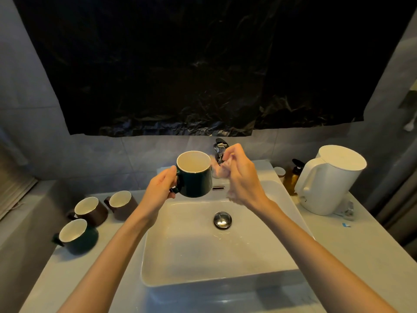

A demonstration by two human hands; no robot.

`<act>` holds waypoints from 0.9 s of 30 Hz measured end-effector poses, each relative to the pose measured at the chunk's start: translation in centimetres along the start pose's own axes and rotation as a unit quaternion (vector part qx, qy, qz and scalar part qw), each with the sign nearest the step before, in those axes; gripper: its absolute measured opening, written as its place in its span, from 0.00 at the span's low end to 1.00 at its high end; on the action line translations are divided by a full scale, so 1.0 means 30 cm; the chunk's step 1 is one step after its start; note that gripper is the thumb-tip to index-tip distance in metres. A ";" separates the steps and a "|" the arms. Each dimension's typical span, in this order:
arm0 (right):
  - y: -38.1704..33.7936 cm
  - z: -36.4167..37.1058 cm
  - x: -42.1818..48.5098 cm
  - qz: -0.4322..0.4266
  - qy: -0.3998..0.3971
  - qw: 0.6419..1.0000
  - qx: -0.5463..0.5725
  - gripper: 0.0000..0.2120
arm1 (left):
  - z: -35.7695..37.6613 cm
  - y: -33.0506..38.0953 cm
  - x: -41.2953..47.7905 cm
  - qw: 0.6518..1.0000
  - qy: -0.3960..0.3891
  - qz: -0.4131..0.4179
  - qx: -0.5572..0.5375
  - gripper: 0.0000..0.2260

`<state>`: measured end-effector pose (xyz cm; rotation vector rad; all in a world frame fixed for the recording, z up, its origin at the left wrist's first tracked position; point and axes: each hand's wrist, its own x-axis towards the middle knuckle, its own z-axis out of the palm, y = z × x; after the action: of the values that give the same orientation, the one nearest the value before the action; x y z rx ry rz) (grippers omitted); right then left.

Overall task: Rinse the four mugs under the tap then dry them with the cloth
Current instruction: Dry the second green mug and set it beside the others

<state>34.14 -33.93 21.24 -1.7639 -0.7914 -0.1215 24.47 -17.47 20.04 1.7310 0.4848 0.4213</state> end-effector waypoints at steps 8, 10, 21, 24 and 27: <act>-0.005 -0.006 -0.033 -0.080 -0.214 0.923 -0.311 0.22 | 0.035 -0.010 -0.014 1.000 -0.013 -0.001 0.006 0.19; -0.001 0.013 -0.015 -0.096 -0.197 0.905 -0.365 0.19 | 0.050 -0.009 -0.024 1.000 -0.015 0.006 0.011 0.17; -0.012 -0.094 0.088 -0.003 -0.284 0.949 -0.134 0.10 | -0.054 0.046 -0.066 0.970 0.003 0.189 0.153 0.15; -0.026 -0.117 0.103 0.008 -0.323 0.943 -0.082 0.05 | -0.111 0.030 -0.052 0.943 -0.040 0.225 0.243 0.42; -0.049 -0.121 0.106 0.019 -0.352 0.935 -0.027 0.02 | -0.108 0.012 -0.005 0.907 -0.109 0.258 0.314 0.58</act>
<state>36.86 -35.51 25.19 -1.8847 -1.2662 0.5532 22.68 -14.94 21.06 2.5145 -0.0301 0.4623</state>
